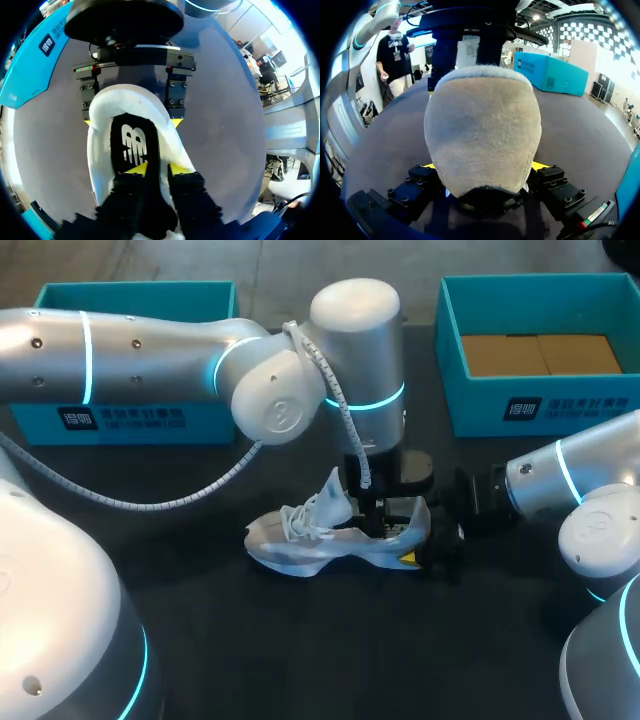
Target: Take the shoe out of the shoebox, open the shoe tongue, remove and reinsert the insole, then place the shoe into the shoebox
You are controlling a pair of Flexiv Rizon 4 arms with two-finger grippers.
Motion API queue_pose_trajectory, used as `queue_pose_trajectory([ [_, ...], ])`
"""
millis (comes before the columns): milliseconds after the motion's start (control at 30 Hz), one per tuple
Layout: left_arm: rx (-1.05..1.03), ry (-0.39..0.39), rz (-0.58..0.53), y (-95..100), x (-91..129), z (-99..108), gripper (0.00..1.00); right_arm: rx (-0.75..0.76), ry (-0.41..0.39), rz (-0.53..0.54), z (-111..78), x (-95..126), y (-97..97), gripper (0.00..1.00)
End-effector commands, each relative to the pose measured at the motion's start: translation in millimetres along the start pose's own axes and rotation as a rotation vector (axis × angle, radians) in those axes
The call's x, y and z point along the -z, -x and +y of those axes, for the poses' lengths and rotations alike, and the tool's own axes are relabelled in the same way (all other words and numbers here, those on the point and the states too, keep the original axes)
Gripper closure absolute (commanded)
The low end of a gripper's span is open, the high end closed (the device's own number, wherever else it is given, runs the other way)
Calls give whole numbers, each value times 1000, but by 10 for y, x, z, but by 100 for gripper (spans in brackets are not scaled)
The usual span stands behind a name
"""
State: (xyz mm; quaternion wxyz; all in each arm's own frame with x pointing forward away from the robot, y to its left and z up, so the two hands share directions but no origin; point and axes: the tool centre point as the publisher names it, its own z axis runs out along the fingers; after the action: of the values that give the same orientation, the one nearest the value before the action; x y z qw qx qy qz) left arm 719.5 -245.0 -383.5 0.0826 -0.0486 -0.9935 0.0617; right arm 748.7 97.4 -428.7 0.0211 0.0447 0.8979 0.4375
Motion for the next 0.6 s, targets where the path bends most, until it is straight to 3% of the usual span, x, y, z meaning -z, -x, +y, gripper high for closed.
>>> queue_pose_trajectory([
  [33,-7,5,13,-3,-67,9,65,-1,-6,-2,-15,-50,-4,100],
  [367,-48,27,-22,36,-296,20,58,-1,-6,-2,-15,-50,-4,100],
  [433,-66,38,-53,43,-363,39,40,-1,-6,-2,-15,-50,-4,100],
  [600,-72,49,-99,115,-478,85,36,-1,-6,-2,-15,-50,-4,100],
])
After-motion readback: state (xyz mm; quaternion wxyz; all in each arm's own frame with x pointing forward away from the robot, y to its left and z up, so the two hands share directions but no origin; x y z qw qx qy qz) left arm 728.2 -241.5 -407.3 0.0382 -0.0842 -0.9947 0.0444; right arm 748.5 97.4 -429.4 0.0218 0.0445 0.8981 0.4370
